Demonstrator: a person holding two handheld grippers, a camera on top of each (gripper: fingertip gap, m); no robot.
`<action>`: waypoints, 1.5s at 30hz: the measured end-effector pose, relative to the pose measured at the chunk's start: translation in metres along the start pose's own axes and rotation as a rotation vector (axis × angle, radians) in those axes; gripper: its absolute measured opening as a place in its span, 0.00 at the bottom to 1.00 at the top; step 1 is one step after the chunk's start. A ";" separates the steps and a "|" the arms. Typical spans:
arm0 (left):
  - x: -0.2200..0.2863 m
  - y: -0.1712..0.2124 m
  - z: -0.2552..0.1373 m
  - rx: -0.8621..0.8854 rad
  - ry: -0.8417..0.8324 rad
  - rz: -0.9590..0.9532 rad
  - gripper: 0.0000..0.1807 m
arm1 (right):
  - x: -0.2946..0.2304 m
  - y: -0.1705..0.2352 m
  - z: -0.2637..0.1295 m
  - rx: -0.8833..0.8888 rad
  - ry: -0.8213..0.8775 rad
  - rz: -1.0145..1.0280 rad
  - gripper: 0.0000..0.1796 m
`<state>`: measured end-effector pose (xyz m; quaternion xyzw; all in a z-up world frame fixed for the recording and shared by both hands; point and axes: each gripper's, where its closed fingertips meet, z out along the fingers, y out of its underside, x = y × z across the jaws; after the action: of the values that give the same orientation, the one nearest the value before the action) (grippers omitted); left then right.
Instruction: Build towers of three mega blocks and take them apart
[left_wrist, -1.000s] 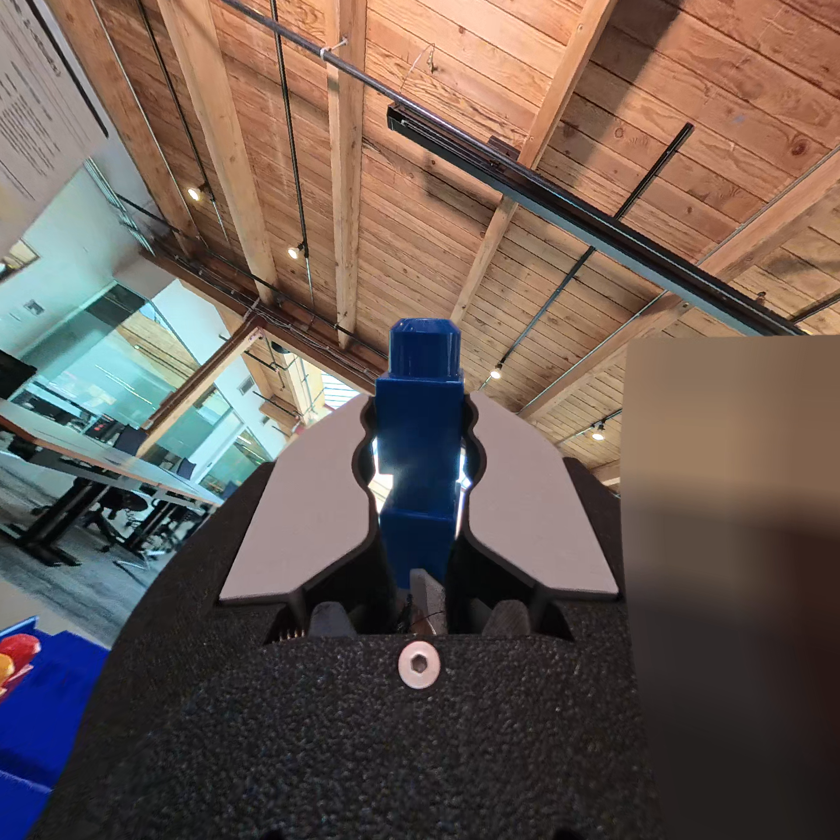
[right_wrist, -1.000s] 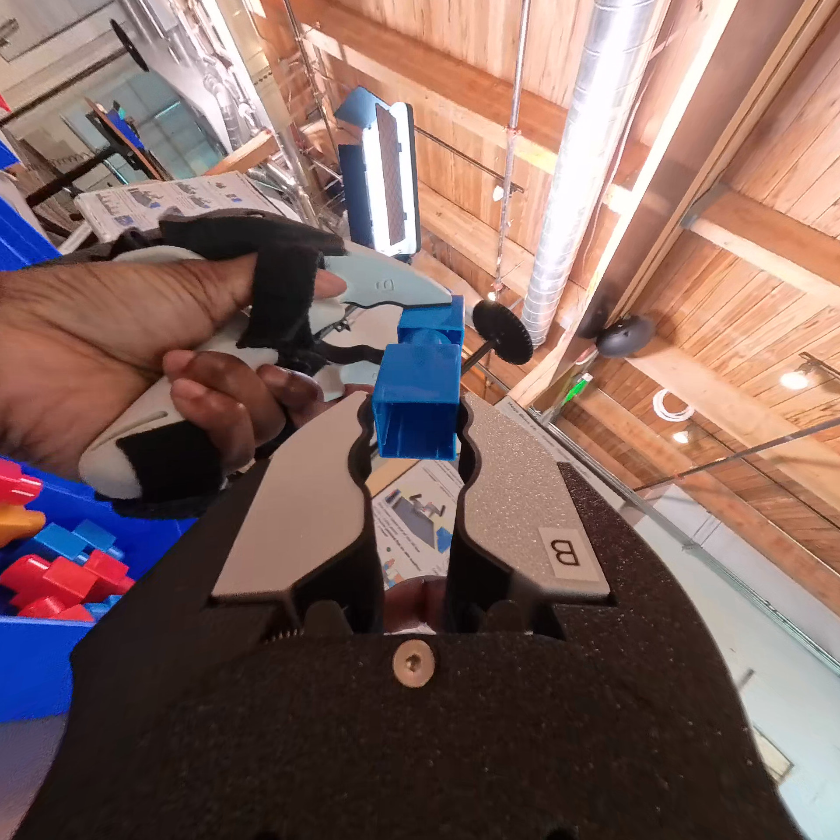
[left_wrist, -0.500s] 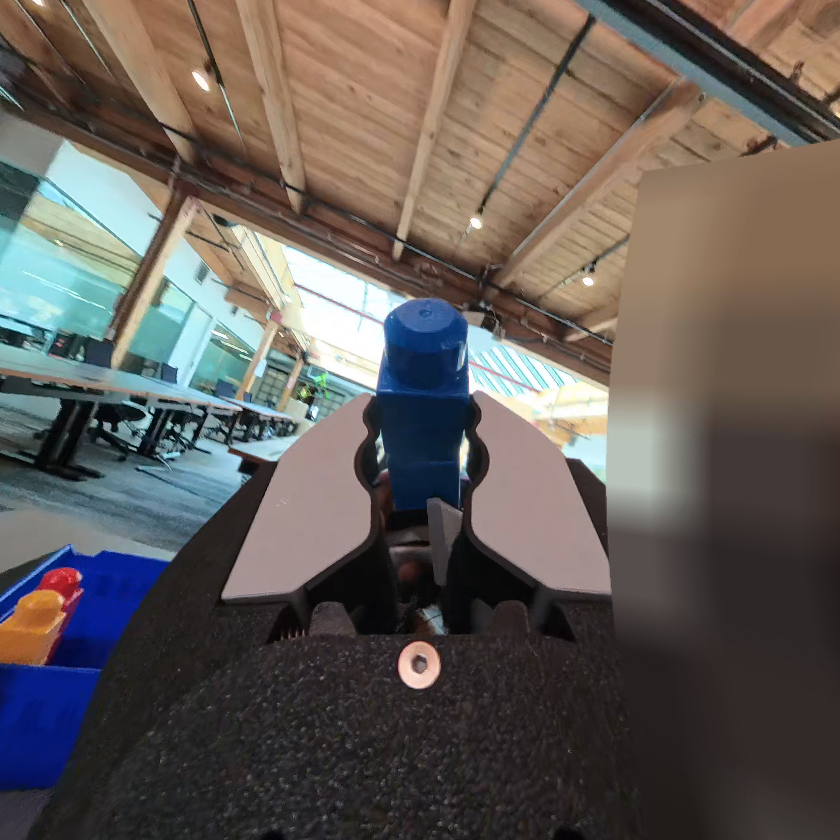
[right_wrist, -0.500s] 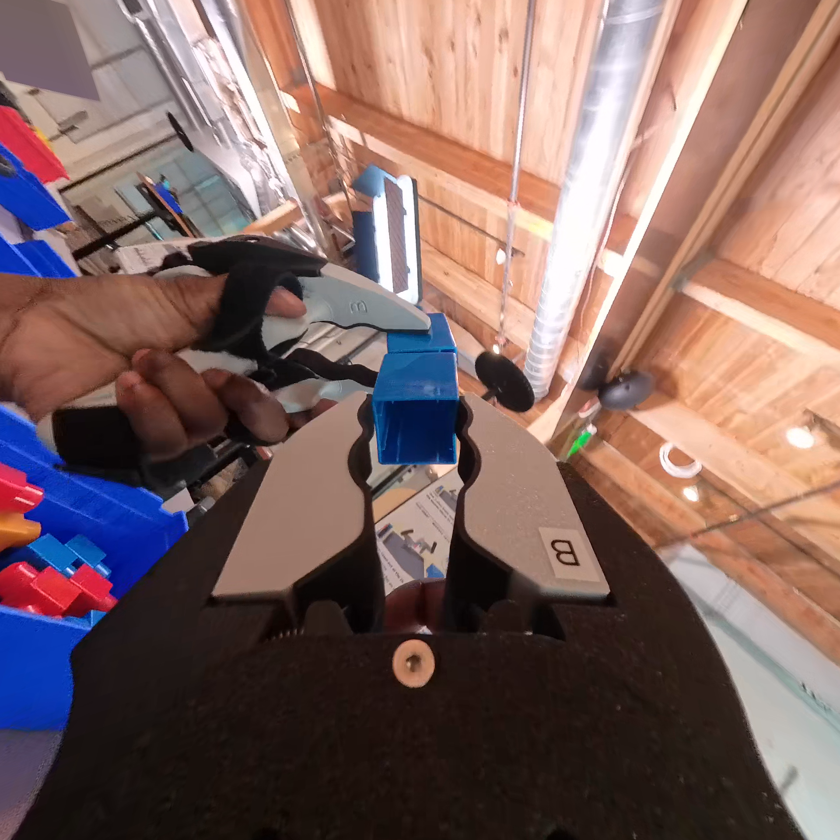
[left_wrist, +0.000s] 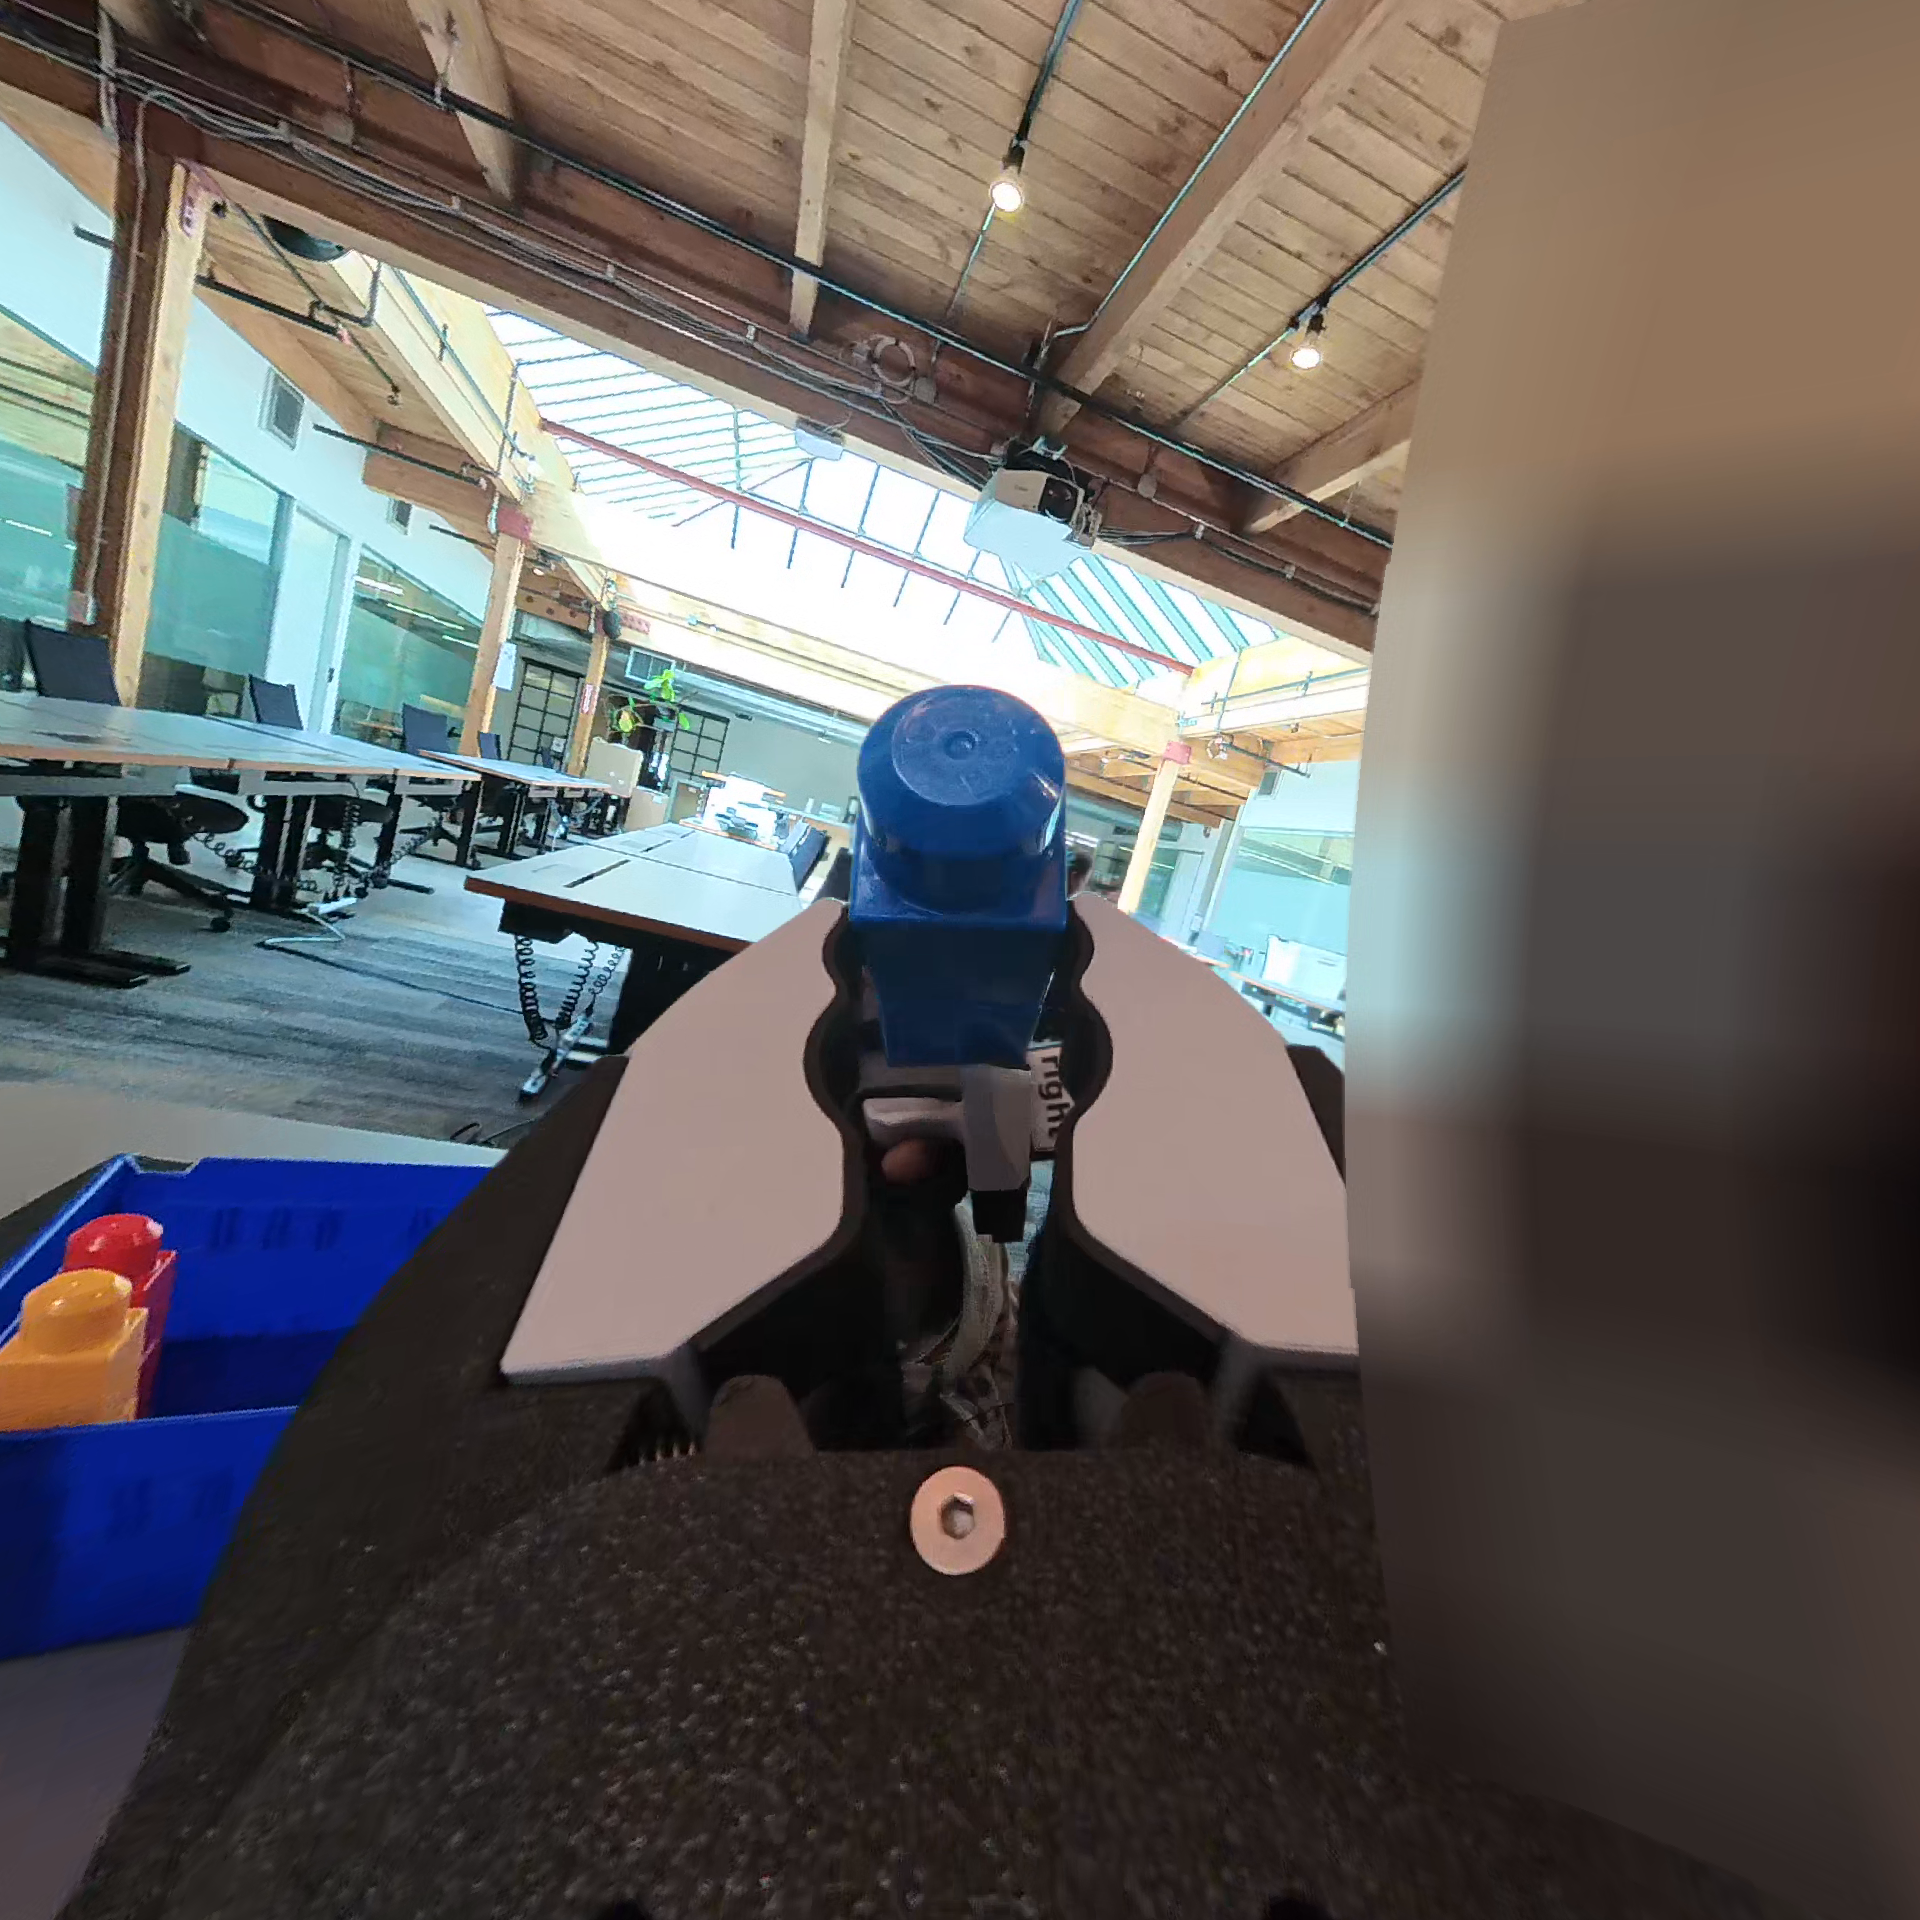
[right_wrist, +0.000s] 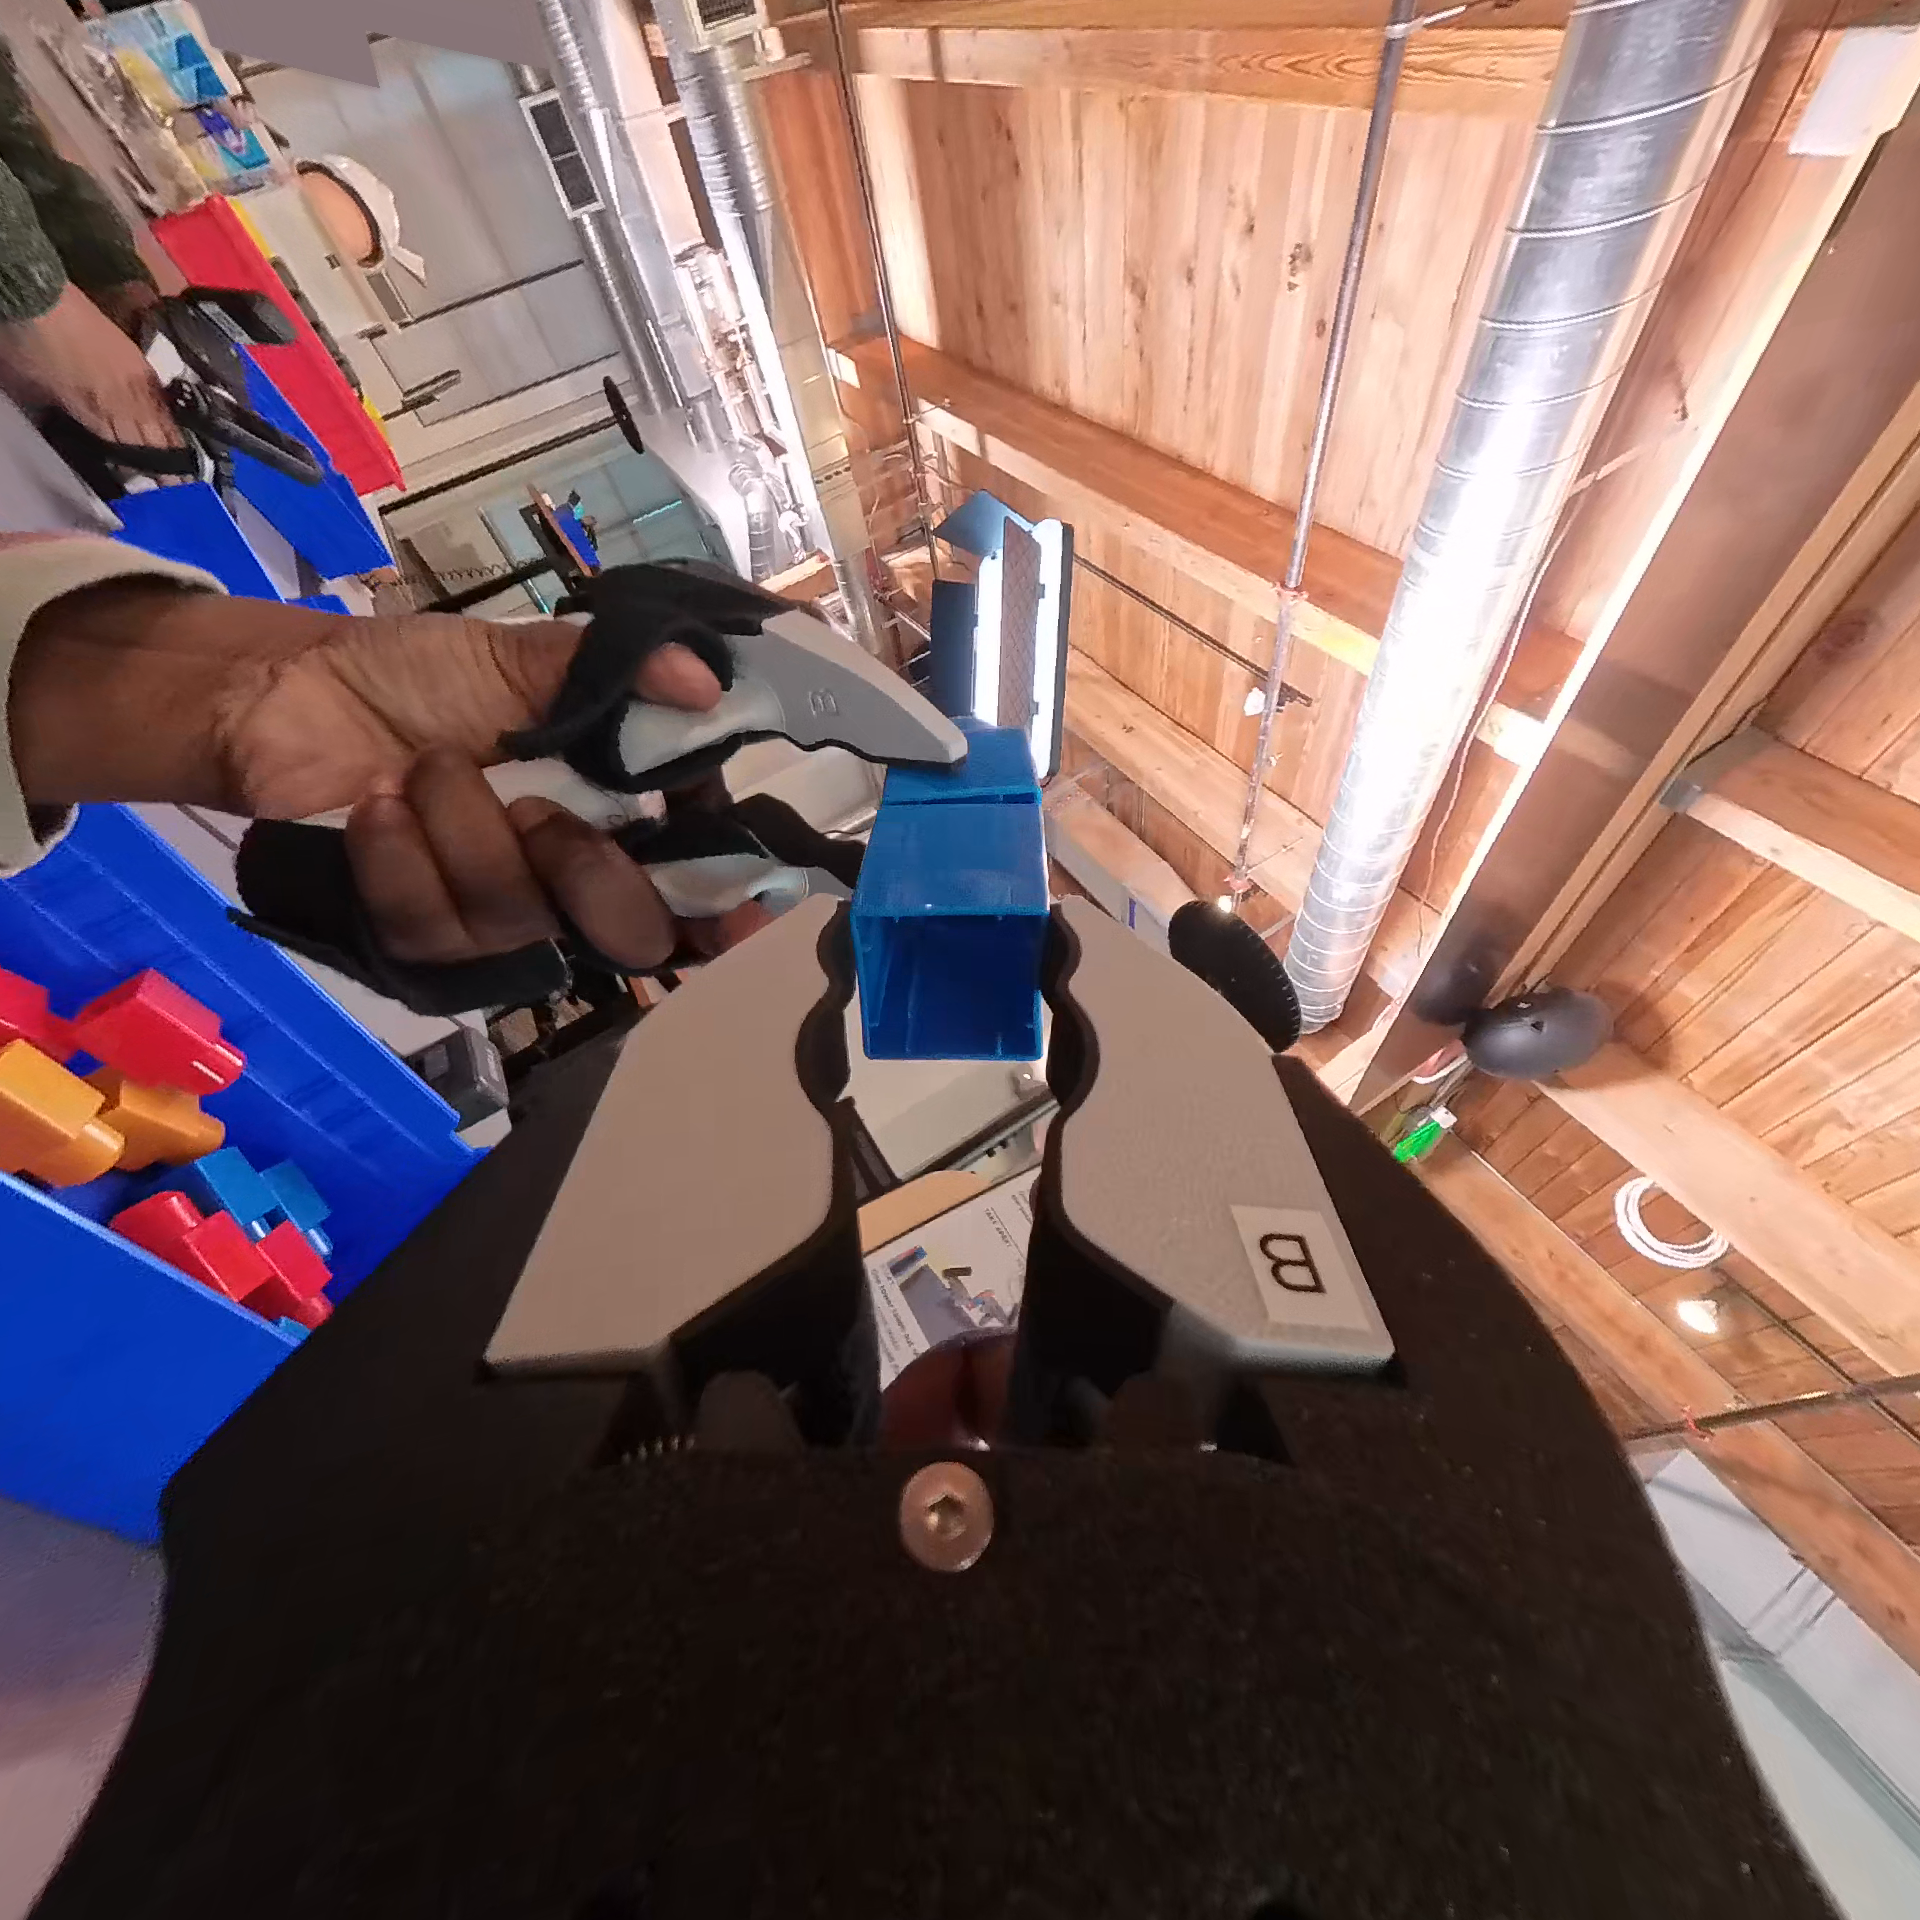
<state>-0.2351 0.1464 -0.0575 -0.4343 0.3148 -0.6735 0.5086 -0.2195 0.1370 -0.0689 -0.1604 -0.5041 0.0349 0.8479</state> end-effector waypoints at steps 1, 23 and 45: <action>0.001 0.000 0.001 0.000 -0.009 0.016 0.20 | 0.000 -0.001 0.000 -0.003 0.004 -0.016 0.19; 0.003 -0.011 -0.008 0.036 -0.045 0.039 0.21 | -0.019 -0.008 0.012 -0.031 -0.038 -0.167 0.19; -0.050 -0.033 -0.184 -0.382 -1.143 0.522 0.28 | 0.013 0.014 0.005 -0.075 0.082 -0.015 0.19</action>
<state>-0.4102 0.2005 -0.1201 -0.7158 0.2041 -0.1232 0.6563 -0.2159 0.1538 -0.0604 -0.1894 -0.4709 0.0028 0.8616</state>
